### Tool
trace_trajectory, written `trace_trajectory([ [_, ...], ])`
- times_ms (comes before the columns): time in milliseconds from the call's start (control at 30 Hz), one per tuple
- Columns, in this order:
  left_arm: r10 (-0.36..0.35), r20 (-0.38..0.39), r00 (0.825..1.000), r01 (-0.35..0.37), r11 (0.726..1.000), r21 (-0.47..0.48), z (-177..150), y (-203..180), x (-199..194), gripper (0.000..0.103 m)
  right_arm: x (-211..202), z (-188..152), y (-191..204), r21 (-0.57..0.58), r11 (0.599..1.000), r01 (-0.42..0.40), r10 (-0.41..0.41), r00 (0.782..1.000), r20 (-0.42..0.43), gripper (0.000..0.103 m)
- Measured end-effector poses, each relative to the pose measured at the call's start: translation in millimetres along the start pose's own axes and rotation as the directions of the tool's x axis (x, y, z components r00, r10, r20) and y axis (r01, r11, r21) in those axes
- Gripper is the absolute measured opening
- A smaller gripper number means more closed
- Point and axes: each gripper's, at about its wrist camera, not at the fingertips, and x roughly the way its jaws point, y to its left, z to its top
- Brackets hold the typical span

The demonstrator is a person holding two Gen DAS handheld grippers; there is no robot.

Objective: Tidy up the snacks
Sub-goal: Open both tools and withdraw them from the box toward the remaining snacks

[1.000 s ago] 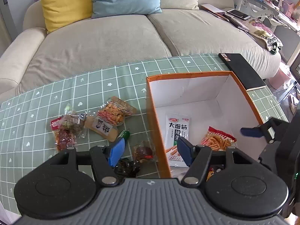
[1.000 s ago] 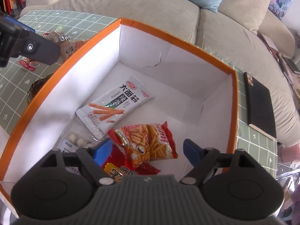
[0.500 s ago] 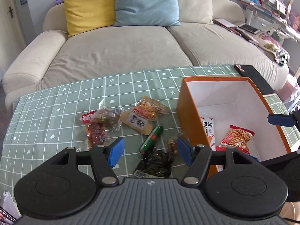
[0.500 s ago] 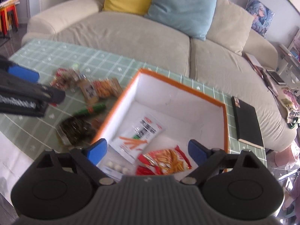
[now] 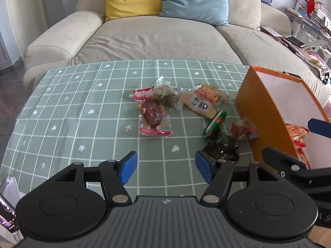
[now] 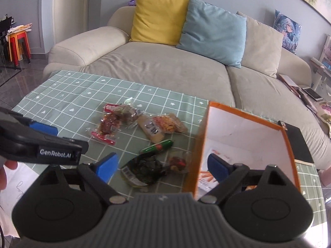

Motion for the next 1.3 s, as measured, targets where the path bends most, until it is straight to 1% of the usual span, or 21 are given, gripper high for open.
trace_trajectory([
  [133,-0.014,0.001,1.0,0.014,1.0,-0.004,-18,11,8,0.076,9,-15,15,0.041,0.999,0.007,-0.008,1.0,0.019,0.09],
  [233,-0.026,-0.001,1.0,0.026,1.0,-0.016,-29,17,16,0.076,18,-27,22,0.062,0.998,0.014,-0.014,1.0,0.01,0.09],
  [433,-0.058,0.019,0.998,0.058,0.998,-0.02,-36,25,26,0.076,31,-41,30,0.046,0.999,0.008,-0.008,1.0,0.005,0.088],
  [533,-0.081,0.034,0.996,0.082,0.996,-0.024,-37,30,31,0.075,40,-40,29,0.061,0.998,0.007,-0.006,1.0,-0.004,0.082],
  [600,-0.084,0.04,0.996,0.085,0.996,-0.025,-37,33,35,0.075,45,-39,28,0.076,0.997,0.001,0.001,1.0,-0.014,0.075],
  [667,-0.094,0.037,0.995,0.095,0.995,-0.032,-38,35,40,0.075,53,-38,28,0.083,0.997,0.004,-0.002,1.0,-0.027,0.071],
  [733,-0.113,0.035,0.993,0.114,0.993,-0.037,-37,36,45,0.075,60,-38,27,0.088,0.996,0.011,-0.007,0.999,-0.038,0.071],
  [800,-0.118,0.032,0.993,0.119,0.993,-0.029,-35,35,51,0.075,65,-37,30,0.064,0.997,0.03,-0.028,0.999,-0.031,0.071],
  [867,-0.103,0.028,0.994,0.104,0.994,-0.025,-33,35,57,0.075,70,-36,32,0.046,0.998,0.04,-0.039,0.999,-0.026,0.071],
  [933,-0.103,0.027,0.994,0.104,0.994,-0.018,-30,36,63,0.075,74,-34,35,0.04,0.999,0.034,-0.033,0.999,-0.026,0.071],
  [1033,-0.073,0.038,0.997,0.074,0.997,-0.03,-19,42,71,0.076,83,-30,40,0.051,0.998,0.028,-0.026,0.999,-0.039,0.071],
  [1133,-0.071,0.047,0.996,0.074,0.995,-0.062,-3,50,83,0.08,100,-24,41,0.07,0.996,0.06,-0.055,0.995,-0.078,0.071],
  [1200,-0.082,0.044,0.996,0.085,0.993,-0.08,6,54,94,0.08,114,-21,38,0.093,0.993,0.077,-0.068,0.992,-0.103,0.073],
  [1267,-0.077,0.052,0.996,0.082,0.991,-0.104,15,57,105,0.08,127,-19,34,0.116,0.988,0.1,-0.083,0.986,-0.143,0.076],
  [1300,-0.074,0.056,0.996,0.08,0.99,-0.115,20,57,111,0.08,134,-19,31,0.135,0.986,0.099,-0.077,0.984,-0.162,0.076],
])
